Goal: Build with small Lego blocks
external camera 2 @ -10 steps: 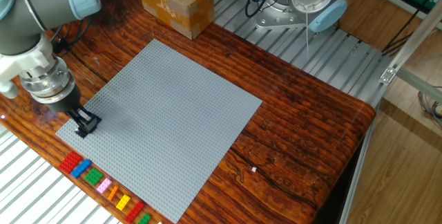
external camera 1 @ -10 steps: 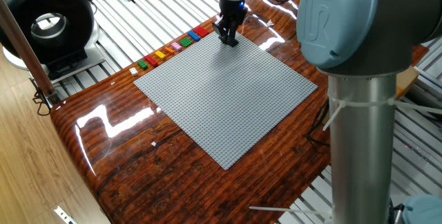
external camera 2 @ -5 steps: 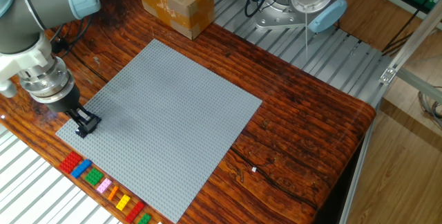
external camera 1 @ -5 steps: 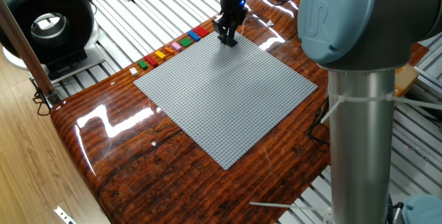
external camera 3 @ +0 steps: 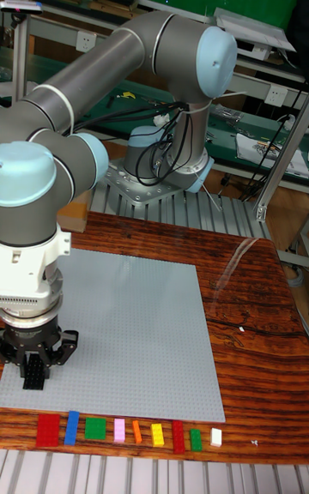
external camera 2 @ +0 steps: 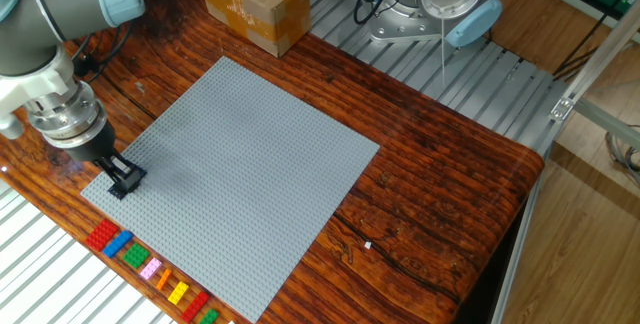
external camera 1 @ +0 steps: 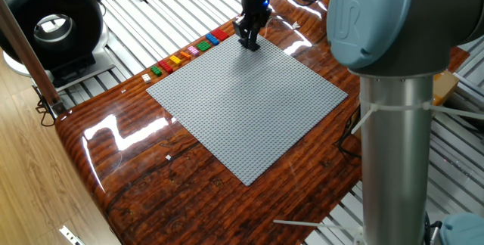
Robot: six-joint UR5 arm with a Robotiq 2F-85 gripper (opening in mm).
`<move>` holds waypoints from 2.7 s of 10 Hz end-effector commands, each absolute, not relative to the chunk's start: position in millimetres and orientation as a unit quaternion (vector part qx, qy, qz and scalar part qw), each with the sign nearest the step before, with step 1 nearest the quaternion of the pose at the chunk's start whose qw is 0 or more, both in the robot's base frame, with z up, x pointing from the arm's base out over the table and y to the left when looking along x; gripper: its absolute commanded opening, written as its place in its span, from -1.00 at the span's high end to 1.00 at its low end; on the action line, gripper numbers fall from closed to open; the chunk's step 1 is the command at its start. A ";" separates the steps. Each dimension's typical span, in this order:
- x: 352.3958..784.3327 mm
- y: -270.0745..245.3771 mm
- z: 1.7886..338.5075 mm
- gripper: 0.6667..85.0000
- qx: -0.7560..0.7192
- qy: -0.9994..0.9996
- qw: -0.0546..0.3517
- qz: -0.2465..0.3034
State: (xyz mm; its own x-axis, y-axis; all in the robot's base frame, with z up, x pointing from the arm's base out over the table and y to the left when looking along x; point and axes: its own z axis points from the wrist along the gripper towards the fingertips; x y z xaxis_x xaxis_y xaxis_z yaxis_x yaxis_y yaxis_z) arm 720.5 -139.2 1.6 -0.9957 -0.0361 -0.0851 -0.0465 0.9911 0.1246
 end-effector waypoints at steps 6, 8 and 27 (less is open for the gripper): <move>718.0 -138.2 6.3 0.99 0.032 0.999 0.032 0.024; 722.0 -137.9 7.6 0.99 0.039 0.998 0.034 0.022; 711.8 -138.8 3.3 0.99 -0.023 0.999 0.032 0.029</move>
